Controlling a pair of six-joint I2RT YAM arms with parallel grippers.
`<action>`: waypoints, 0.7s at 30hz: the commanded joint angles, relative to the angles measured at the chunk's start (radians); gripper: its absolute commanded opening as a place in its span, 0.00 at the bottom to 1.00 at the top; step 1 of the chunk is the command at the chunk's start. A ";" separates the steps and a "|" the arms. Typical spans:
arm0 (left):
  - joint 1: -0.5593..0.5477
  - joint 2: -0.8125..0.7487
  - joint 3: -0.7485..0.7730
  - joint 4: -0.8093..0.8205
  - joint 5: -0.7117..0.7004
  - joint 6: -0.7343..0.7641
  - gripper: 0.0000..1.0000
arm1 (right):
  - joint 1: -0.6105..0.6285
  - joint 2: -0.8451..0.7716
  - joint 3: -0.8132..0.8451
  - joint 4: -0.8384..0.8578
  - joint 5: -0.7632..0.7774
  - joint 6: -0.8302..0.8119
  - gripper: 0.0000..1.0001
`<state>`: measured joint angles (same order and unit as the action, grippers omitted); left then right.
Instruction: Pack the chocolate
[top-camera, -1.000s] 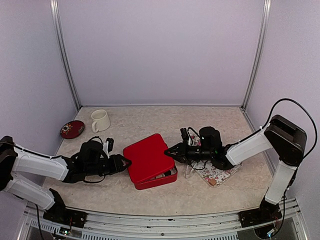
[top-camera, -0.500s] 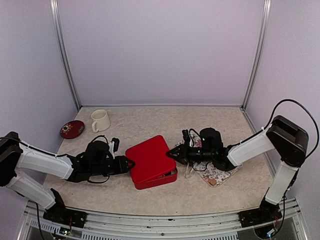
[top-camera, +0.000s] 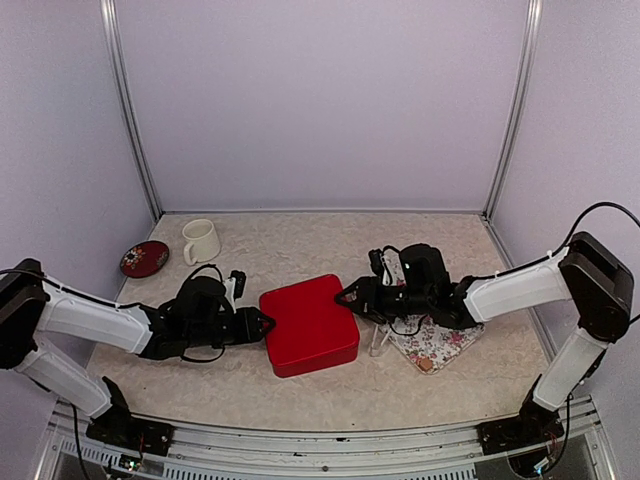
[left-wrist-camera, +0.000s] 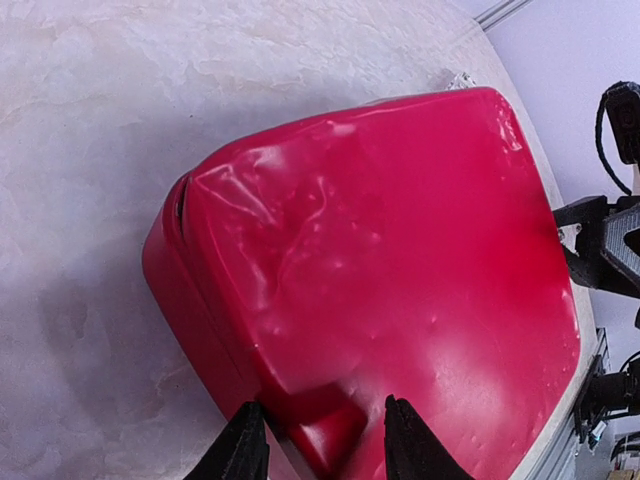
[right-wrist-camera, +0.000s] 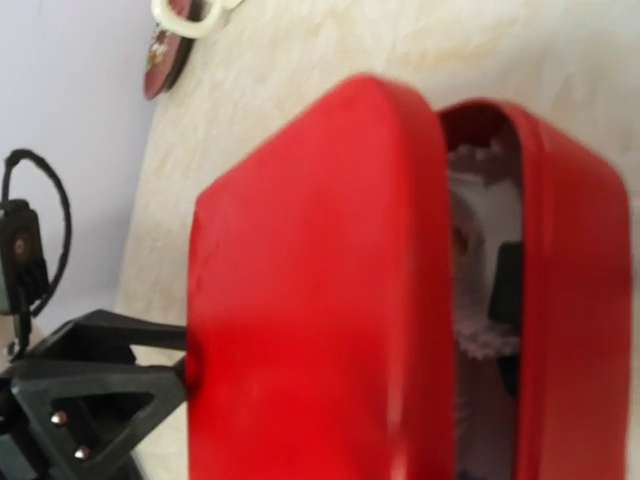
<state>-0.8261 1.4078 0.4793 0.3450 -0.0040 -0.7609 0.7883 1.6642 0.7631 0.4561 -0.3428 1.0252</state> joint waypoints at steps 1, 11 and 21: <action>-0.007 0.020 0.027 0.029 0.016 0.015 0.40 | -0.023 -0.057 0.051 -0.174 0.061 -0.105 0.61; -0.001 0.039 0.052 0.013 0.007 0.006 0.40 | -0.084 -0.060 0.111 -0.373 -0.002 -0.291 0.69; 0.014 0.044 0.056 -0.006 -0.005 -0.017 0.58 | -0.084 0.016 0.173 -0.461 -0.038 -0.383 0.51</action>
<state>-0.8207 1.4410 0.5056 0.3431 -0.0063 -0.7734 0.7044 1.6306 0.8989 0.0498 -0.3546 0.6941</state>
